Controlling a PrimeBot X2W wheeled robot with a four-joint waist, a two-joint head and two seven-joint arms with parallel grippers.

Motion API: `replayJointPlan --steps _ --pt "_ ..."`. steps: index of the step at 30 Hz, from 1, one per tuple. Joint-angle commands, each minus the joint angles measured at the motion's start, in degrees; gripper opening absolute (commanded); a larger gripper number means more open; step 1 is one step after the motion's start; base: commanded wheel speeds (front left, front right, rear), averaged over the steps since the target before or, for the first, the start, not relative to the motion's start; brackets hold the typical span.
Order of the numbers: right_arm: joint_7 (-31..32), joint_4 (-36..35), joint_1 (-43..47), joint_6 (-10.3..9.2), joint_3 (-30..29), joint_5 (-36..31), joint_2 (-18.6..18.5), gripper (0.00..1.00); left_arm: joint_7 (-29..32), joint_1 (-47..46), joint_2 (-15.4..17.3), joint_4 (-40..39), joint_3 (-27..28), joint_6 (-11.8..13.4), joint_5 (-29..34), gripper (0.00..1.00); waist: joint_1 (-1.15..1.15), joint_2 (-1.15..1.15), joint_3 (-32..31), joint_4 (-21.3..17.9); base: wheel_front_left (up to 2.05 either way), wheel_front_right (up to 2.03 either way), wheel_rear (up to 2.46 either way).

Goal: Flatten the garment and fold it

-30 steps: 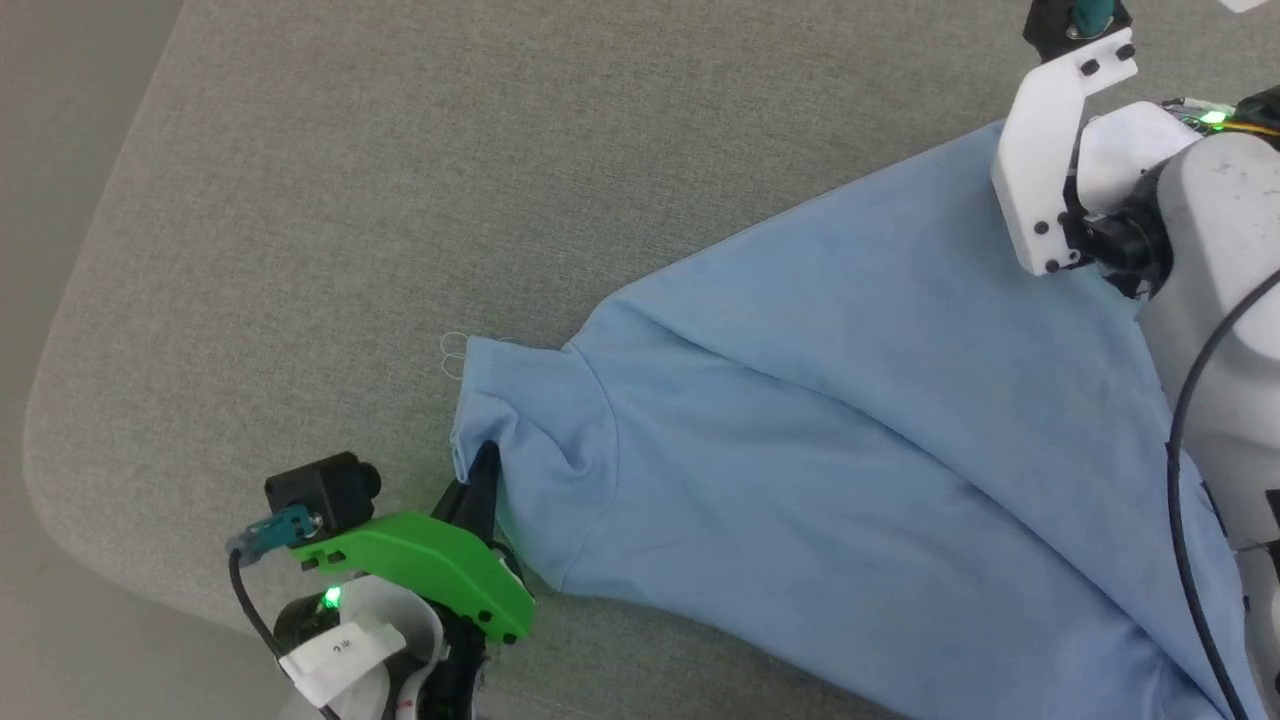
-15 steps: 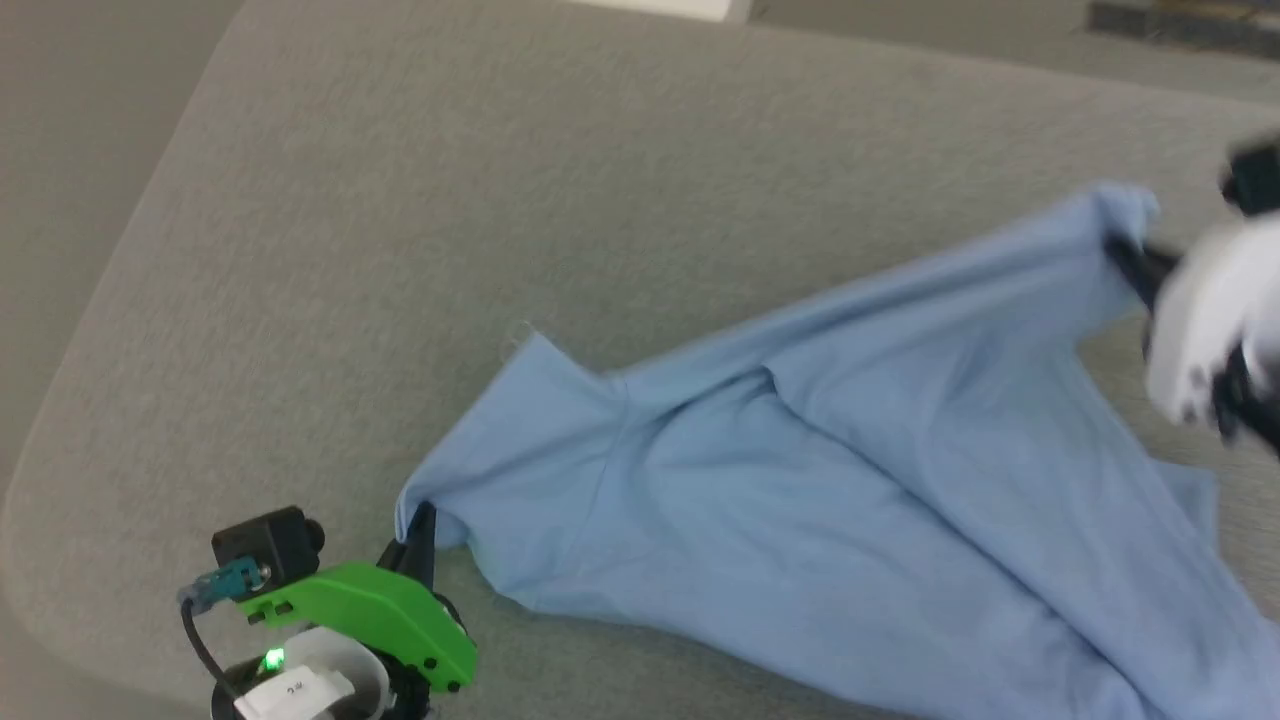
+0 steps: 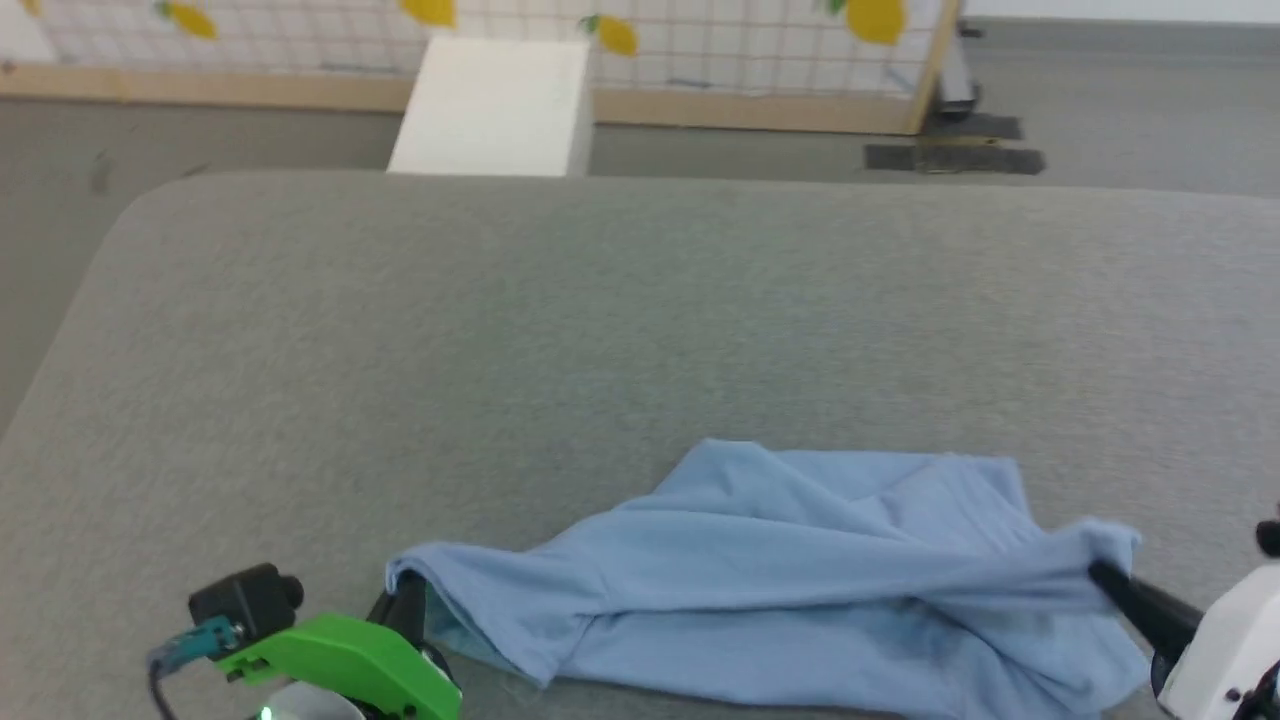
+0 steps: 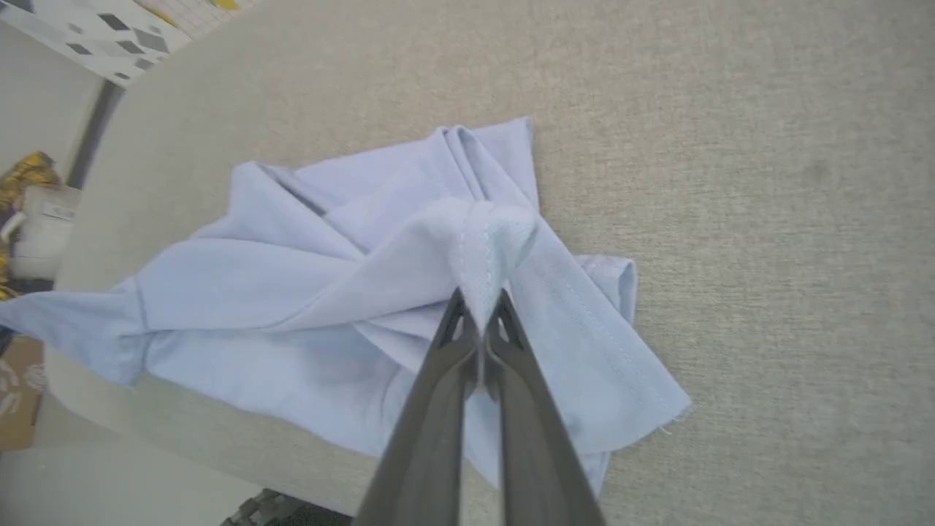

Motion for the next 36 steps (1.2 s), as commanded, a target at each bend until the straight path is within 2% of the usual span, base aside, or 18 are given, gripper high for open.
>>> replayJointPlan --steps 1,3,4,7,10,16,19,26,29,36 --pt "0.3 -2.0 -1.5 -0.08 -0.9 1.5 0.8 0.00 -0.8 -0.8 -0.8 -1.0 1.0 -1.4 -1.7 0.00 0.00 0.00 -2.9 -3.8 0.00 0.00 0.00" --pt "1.0 -3.5 -3.4 -0.08 -1.6 2.3 1.2 0.00 -1.3 -2.9 -0.7 -1.7 2.2 -3.1 -3.1 0.00 0.00 0.00 -2.4 -4.1 0.00 0.00 0.00" --pt "2.4 -3.7 -8.4 -0.08 -3.2 4.3 1.9 0.00 -1.2 -9.0 0.4 -1.9 3.7 -4.4 -3.0 0.00 0.00 0.00 -1.1 -3.8 0.00 0.00 0.00" --pt "4.4 -1.9 -16.9 -0.08 -4.2 5.5 2.1 0.00 0.4 -18.6 1.7 -0.5 4.8 -5.0 -2.7 0.00 0.00 0.00 1.3 -3.7 0.00 0.00 0.00" --pt "6.7 0.9 -26.5 -0.08 -4.7 4.4 1.8 0.00 2.1 -29.6 4.3 3.5 5.1 -5.2 -0.2 0.00 0.00 0.00 4.0 -3.5 0.00 0.00 0.00" --pt "7.9 10.0 -49.9 -0.08 -6.5 -1.2 5.3 0.00 5.6 -53.4 8.7 14.4 3.3 -6.2 6.1 0.00 0.00 0.00 11.6 -4.9 0.00 0.00 0.00" --pt "5.4 16.2 -61.1 -0.08 -6.3 -6.5 6.6 0.00 6.3 -63.5 10.4 20.0 2.2 -7.1 9.2 0.00 0.00 0.00 15.0 -5.9 0.00 0.00 0.00" --pt "-3.2 28.7 -82.2 -0.08 -6.6 -15.3 7.9 0.00 6.0 -84.4 12.6 29.2 -0.7 -5.7 17.9 0.00 0.00 0.00 22.7 -7.0 0.00 0.00 0.00" --pt "-8.2 32.8 -89.6 -0.08 -6.7 -17.8 8.0 0.00 4.0 -92.9 12.4 31.7 -1.7 -5.3 21.2 0.00 0.00 0.00 25.0 -7.1 0.00 0.00 0.00" --pt "-20.4 39.6 -100.4 -0.08 -6.6 -19.8 8.0 0.00 -3.9 -106.0 11.2 33.8 -2.5 -3.4 26.5 0.00 0.00 0.00 27.2 -6.7 0.00 0.00 0.00"
